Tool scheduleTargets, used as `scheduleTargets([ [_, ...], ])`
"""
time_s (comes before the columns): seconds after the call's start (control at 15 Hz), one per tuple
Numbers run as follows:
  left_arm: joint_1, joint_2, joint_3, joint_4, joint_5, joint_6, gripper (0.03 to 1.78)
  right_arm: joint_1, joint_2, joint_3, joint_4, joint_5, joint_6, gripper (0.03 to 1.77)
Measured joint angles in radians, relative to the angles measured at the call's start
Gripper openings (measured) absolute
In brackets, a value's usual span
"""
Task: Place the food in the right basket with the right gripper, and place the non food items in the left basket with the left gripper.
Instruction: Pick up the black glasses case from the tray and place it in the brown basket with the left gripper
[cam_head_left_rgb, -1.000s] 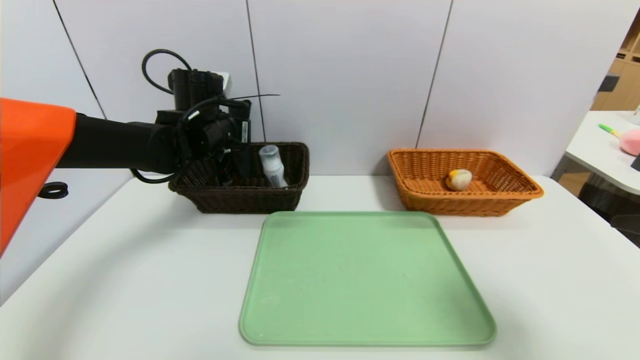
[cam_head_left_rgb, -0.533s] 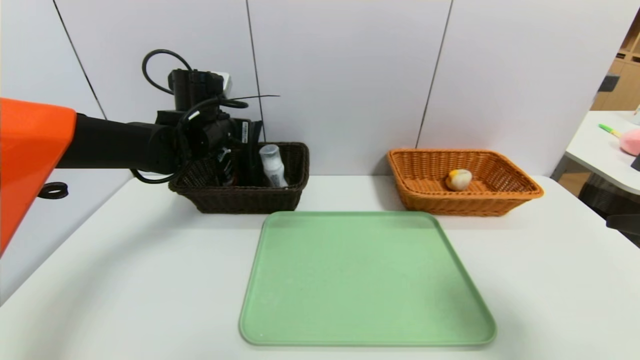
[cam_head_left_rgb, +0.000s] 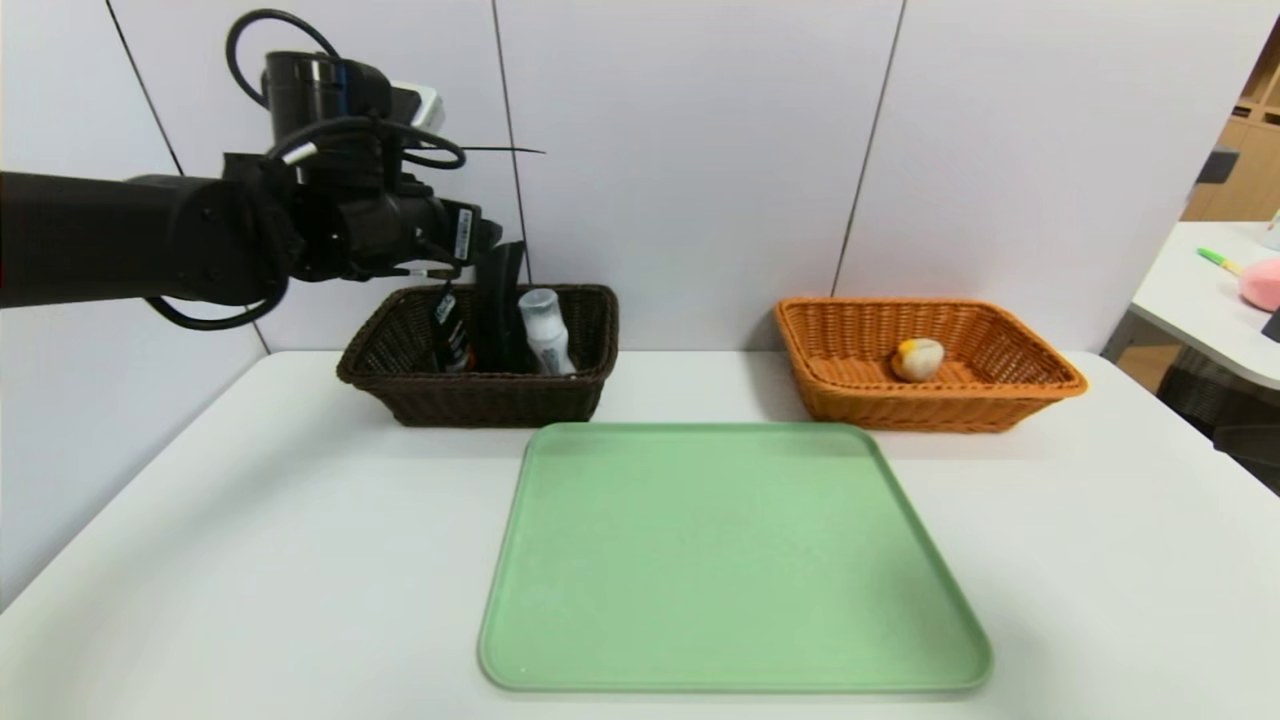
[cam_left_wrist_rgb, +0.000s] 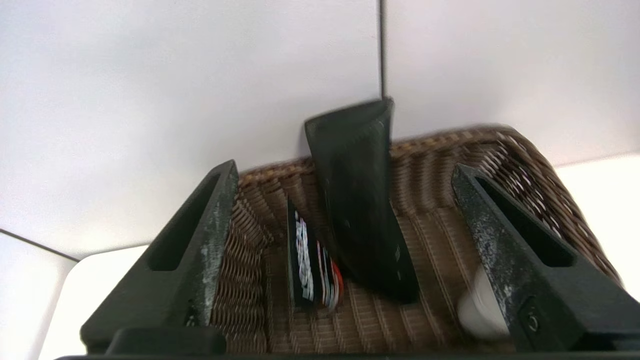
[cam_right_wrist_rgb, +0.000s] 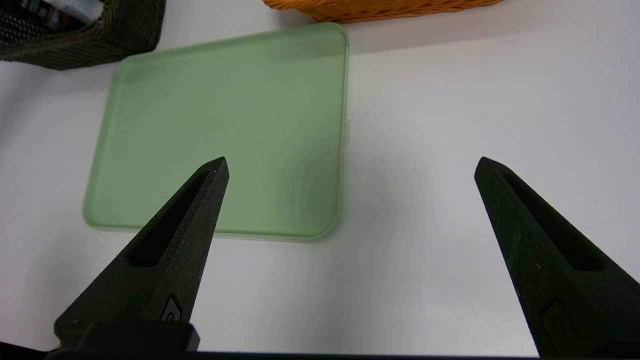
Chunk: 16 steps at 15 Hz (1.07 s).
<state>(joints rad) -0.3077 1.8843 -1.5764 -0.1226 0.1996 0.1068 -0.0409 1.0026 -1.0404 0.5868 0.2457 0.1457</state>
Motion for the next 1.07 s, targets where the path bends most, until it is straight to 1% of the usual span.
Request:
scheduleTargets([
  [0.13,-0.001,-0.091,0.027,0.093,-0.052,0.004,1.57,-0.008,0.007,0.003,0.030,-0.004,-0.115,1.70],
  [0.2,-0.001,-0.139,0.047,0.141,-0.062,0.003,1.58,-0.008,0.012,0.003,0.055,-0.005,-0.170,1.70],
  [0.27,-0.002,-0.193,0.073,0.195,-0.066,0.002,1.60,-0.003,0.021,0.000,0.071,-0.005,-0.202,1.70],
  [0.47,-0.001,-0.353,0.190,0.306,-0.052,-0.007,1.63,0.003,0.080,-0.027,0.075,-0.004,-0.216,1.70],
  [0.6,-0.001,-0.462,0.284,0.326,0.009,-0.026,1.65,0.010,0.124,-0.041,0.079,0.002,-0.220,1.70],
  [0.8,0.000,-0.614,0.400,0.334,0.113,-0.045,1.67,0.026,0.166,-0.041,0.135,0.011,-0.233,1.70],
  [0.93,0.008,-0.715,0.475,0.350,0.166,-0.048,1.67,0.029,0.177,-0.028,0.140,0.014,-0.233,1.70],
  [1.07,0.046,-0.805,0.539,0.367,0.200,-0.048,1.67,0.030,0.163,-0.015,0.142,0.015,-0.232,1.70],
])
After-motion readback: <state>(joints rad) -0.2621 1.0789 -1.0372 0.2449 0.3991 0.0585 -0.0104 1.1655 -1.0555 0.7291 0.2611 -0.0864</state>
